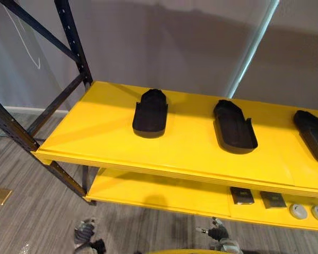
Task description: Walk over and take plastic housings, then place them on the shelf
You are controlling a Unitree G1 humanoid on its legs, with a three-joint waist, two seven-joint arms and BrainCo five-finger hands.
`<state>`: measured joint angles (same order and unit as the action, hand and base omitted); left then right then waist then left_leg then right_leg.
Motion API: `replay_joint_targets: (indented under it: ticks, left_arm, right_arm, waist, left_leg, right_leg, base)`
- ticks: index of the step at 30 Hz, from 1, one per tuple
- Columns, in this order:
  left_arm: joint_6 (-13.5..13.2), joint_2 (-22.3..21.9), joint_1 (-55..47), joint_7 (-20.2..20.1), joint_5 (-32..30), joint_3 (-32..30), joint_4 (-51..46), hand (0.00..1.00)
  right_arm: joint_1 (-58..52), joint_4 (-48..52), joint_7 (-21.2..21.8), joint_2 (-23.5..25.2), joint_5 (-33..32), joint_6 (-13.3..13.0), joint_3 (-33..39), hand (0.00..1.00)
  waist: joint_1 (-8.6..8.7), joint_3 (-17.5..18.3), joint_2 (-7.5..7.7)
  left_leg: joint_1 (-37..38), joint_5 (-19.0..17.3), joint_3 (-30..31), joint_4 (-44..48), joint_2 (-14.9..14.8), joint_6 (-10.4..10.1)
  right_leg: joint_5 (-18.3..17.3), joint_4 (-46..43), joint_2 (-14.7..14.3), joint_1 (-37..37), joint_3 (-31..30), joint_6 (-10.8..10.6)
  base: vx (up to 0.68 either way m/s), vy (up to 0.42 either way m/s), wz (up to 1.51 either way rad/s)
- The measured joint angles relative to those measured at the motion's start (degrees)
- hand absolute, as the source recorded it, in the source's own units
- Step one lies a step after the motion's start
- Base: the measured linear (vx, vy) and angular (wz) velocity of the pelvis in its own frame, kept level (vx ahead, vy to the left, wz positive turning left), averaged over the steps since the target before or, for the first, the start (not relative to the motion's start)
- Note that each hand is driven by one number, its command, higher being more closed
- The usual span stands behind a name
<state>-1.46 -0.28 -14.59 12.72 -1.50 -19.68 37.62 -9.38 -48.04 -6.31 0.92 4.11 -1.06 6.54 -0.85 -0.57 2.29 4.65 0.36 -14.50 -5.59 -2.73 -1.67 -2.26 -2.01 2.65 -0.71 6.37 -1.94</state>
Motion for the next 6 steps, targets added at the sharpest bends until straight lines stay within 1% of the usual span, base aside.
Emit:
replay_joint_targets:
  ticks: [4,6]
  left_arm:
    - [-0.04,-0.47,0.99,-0.45,-1.41,0.18,3.66,0.0]
    - [-0.16,-0.32,1.31,-1.5,-1.41,1.92,4.95,0.0]
  right_arm:
    - [-0.3,-0.23,-0.23,-0.3,-0.02,0.03,2.1,0.0]
    - [-0.11,-0.78,-0.25,-0.77,-0.02,0.03,2.68,0.0]
  waist:
    - [0.12,-0.12,-1.01]
    - [0.11,-0.01,-1.47]
  left_leg:
    - [0.11,0.01,-0.26,-0.25,0.01,0.0]
    - [0.15,0.06,-0.37,-0.26,0.01,0.05]
  right_leg:
    - [-0.09,0.02,-0.03,0.06,-0.22,-0.06]
    - [-0.09,0.15,-0.09,0.05,-0.34,-0.06]
  base:
    - [-0.02,-0.01,-0.04]
    - [0.0,0.0,0.0]
